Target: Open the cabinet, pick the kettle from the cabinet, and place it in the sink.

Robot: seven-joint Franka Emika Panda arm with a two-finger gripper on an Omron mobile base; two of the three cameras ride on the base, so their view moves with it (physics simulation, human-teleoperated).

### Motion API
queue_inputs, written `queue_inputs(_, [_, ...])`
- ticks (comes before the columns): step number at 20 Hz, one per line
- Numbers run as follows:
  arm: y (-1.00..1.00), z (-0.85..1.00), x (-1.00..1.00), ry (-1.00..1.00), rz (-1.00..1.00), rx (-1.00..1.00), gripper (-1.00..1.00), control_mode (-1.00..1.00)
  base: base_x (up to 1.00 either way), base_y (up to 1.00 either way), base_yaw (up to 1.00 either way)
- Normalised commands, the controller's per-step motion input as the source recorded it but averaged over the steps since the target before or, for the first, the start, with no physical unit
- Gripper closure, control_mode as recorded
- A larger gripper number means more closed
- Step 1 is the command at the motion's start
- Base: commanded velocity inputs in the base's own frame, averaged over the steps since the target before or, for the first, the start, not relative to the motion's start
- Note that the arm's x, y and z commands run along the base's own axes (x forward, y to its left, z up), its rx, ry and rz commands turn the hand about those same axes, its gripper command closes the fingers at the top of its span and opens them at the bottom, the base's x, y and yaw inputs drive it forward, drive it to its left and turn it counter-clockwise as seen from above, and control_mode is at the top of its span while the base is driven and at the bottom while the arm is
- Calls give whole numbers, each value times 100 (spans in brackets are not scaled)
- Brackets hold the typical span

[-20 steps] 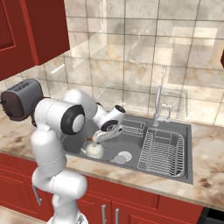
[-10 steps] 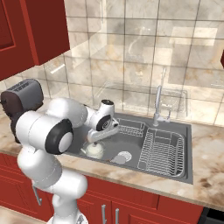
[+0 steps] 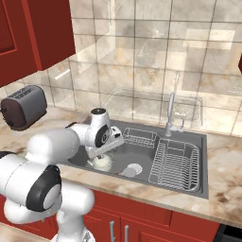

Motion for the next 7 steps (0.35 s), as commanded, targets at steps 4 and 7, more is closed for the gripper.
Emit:
queue_inputs(4, [0,41,-39,0,-18,-6,-100,-100,0,0,0])
queue_inputs(7, [-1,46,-34,4,-17,-1,-100,-100,0,0,0])
